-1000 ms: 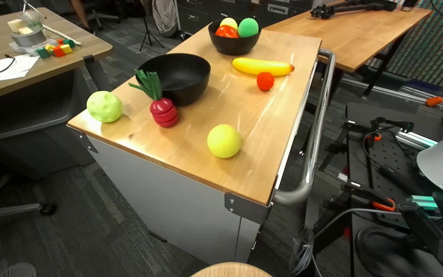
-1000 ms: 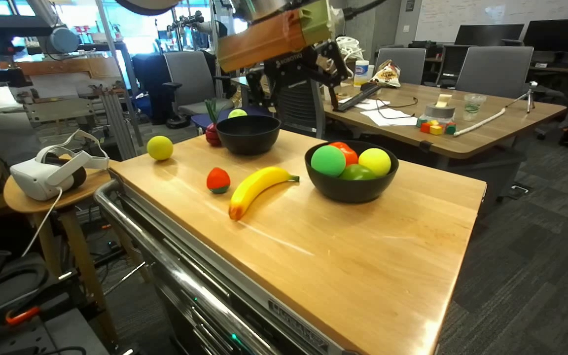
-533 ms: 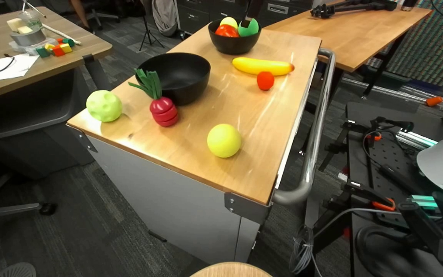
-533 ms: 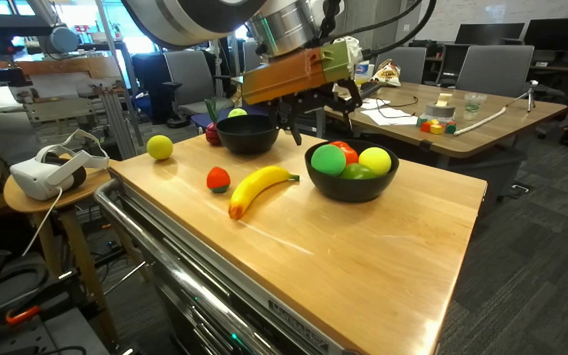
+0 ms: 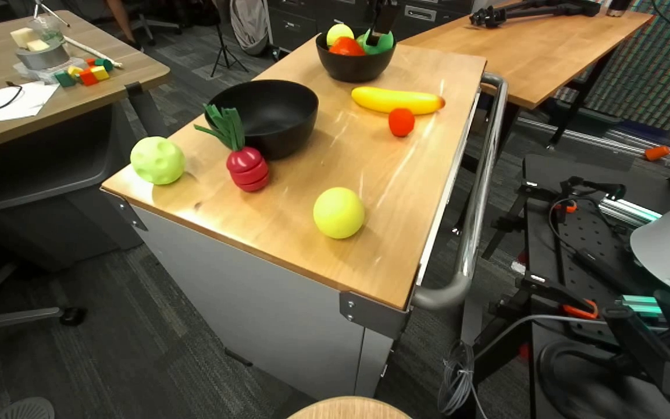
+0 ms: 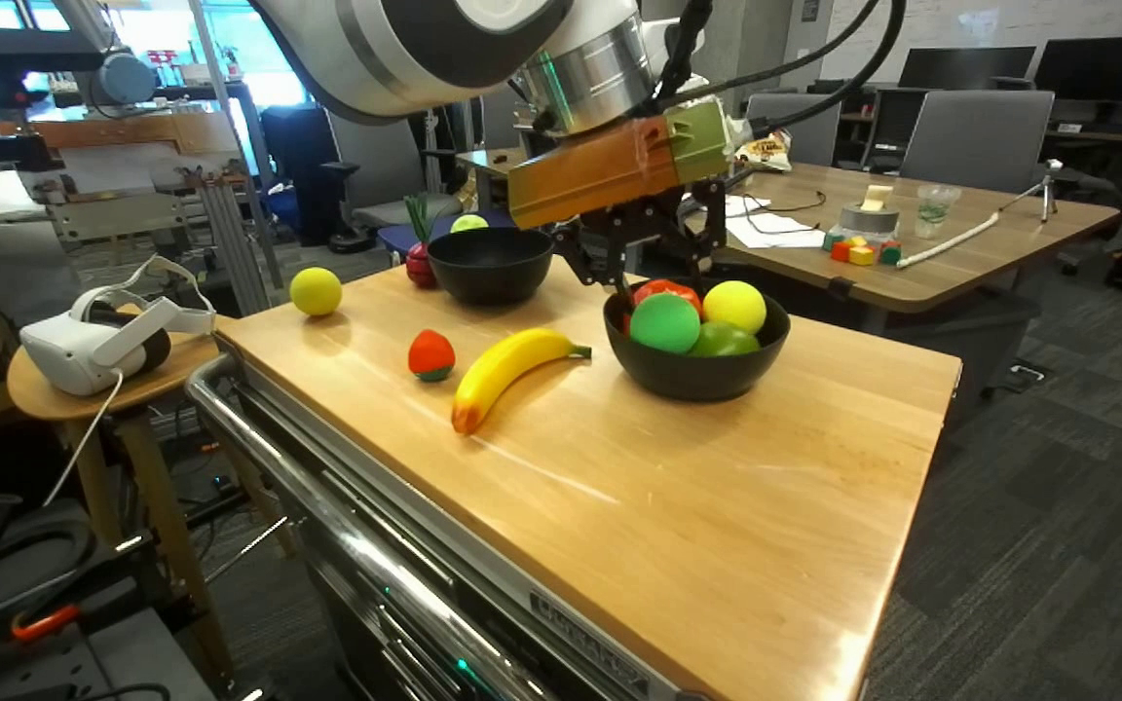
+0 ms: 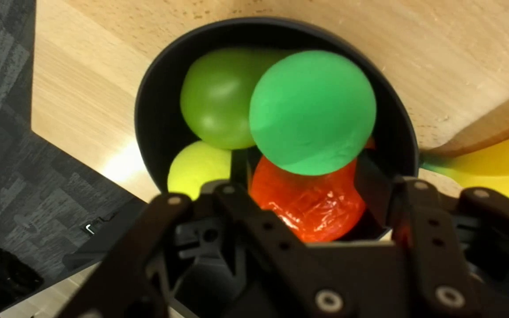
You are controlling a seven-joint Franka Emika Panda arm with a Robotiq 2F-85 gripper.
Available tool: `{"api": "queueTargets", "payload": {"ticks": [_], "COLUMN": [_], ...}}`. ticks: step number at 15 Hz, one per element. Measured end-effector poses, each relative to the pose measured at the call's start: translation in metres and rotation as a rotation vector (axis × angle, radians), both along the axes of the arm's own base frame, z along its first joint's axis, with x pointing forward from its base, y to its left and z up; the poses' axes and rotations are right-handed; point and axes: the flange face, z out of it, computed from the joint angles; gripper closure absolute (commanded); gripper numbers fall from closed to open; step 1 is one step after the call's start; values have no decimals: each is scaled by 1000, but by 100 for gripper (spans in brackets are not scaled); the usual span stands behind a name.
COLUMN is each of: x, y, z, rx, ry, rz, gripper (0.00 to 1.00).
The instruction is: Take all the contents from the black bowls and place them on the table one at at time starting with the left bowl then right bowl
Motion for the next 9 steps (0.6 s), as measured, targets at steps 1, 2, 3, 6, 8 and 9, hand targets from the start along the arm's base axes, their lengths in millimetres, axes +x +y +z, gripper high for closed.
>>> {"api": "queueTargets", "payload": {"ticks": [1, 2, 3, 6, 8, 9], "x": [0, -1, -1, -2, -3, -4], "y": [-1, -3, -4, -7, -9, -11], "z": [-3, -5, -7, -10, -11, -12], "rx": [-3, -3, -3, -2, -2, -3], "ry": [6, 11, 15, 21, 26, 32], "rz": [1, 0, -2, -8, -12, -14], "gripper": [39, 42, 40, 35, 21, 22]}}
